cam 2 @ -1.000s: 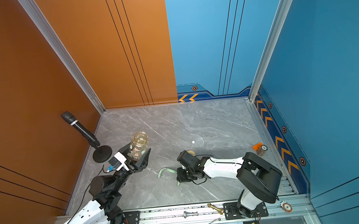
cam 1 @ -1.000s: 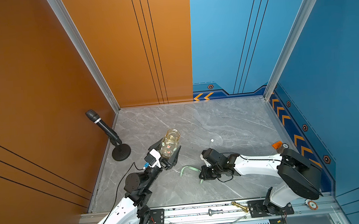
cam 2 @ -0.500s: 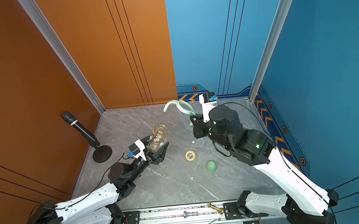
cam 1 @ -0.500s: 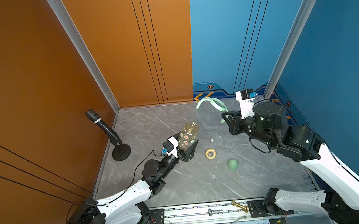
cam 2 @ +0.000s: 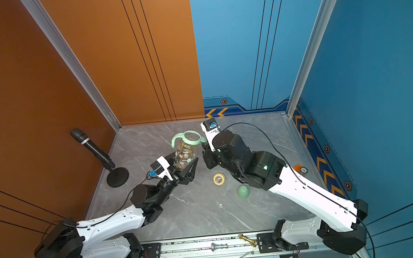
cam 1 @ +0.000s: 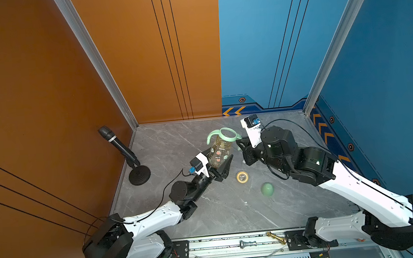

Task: Assemble the baby bottles
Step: Put on the handle of the baby bottle.

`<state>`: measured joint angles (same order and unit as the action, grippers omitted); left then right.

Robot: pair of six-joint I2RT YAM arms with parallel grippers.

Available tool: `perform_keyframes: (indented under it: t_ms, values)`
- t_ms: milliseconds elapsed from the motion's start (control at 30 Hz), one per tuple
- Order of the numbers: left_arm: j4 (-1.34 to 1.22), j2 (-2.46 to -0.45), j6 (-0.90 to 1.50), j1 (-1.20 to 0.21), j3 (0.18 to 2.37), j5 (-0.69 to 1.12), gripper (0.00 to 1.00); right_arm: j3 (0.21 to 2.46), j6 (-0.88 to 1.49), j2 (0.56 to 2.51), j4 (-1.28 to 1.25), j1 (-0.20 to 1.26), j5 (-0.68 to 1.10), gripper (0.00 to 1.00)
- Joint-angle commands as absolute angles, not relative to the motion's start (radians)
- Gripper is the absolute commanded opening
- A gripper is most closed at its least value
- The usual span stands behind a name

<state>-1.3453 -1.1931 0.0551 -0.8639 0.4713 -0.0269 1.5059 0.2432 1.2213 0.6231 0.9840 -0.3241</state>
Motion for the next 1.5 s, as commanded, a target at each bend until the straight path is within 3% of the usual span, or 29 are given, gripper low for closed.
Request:
perform_keyframes:
  t_ms: [0, 767, 1033, 1167, 1233, 1267, 1300, 1400, 1467]
  values:
    - [-1.406, -1.185, 0.078, -0.858, 0.501, -0.042, 0.32, 1.480, 0.229, 1.176, 0.571, 0.993, -0.339, 0.00]
    - [-1.408, -1.187, 0.130, -0.831, 0.520, -0.015, 0.29, 1.425, 0.139, 1.212, 0.599, 1.018, -0.209, 0.00]
    - [-1.409, -1.196, 0.188, -0.788, 0.537, 0.053, 0.27, 1.491, -0.021, 1.264, 0.743, 1.027, -0.122, 0.00]
    - [-1.410, -1.195, 0.171, -0.793, 0.560, 0.065, 0.26, 1.477, 0.010, 1.277, 0.741, 1.013, -0.064, 0.15]
    - [-1.409, -1.198, 0.166, -0.790, 0.574, 0.058, 0.26, 1.496, 0.021, 1.285, 0.740, 1.015, -0.087, 0.15]
    - [-1.410, -1.197, 0.167, -0.787, 0.579, 0.064, 0.25, 1.504, 0.021, 1.286, 0.738, 1.014, -0.097, 0.20]
    - [-1.410, -1.196, 0.165, -0.785, 0.582, 0.076, 0.26, 1.509, 0.021, 1.283, 0.735, 1.013, -0.097, 0.28]
    - [-1.409, -1.194, 0.155, -0.787, 0.581, 0.082, 0.25, 1.522, 0.040, 1.258, 0.714, 1.008, -0.133, 0.71]
    - [-1.410, -1.191, 0.150, -0.784, 0.571, 0.081, 0.26, 1.523, 0.064, 1.213, 0.683, 1.001, -0.143, 0.91]
